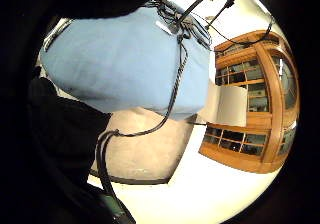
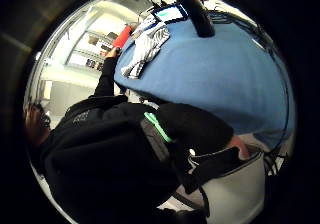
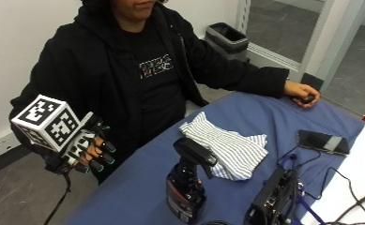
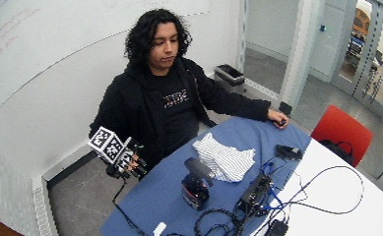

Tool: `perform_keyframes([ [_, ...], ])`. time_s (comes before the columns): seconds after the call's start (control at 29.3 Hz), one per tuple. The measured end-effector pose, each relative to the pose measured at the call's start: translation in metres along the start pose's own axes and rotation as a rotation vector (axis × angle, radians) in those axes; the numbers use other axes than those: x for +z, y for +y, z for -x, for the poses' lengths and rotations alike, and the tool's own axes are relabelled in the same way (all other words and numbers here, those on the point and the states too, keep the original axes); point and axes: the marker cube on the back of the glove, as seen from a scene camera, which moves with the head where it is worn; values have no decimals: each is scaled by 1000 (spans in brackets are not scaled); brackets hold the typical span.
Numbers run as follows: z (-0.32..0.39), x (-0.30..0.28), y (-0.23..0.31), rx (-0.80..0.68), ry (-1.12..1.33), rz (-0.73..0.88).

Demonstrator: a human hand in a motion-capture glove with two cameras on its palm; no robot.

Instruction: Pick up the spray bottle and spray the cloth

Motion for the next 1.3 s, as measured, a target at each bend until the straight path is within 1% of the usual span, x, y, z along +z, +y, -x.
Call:
perform_keyframes([
  [0.31, 1, -4, -8, -14, -7, -8],
  [0.62, -3, -7, -29, -32, -32, -7],
  [0.99, -11, -7, -72, -38, -17, -1],
  [1.3, -10, -24, -125, -104, -52, -17],
])
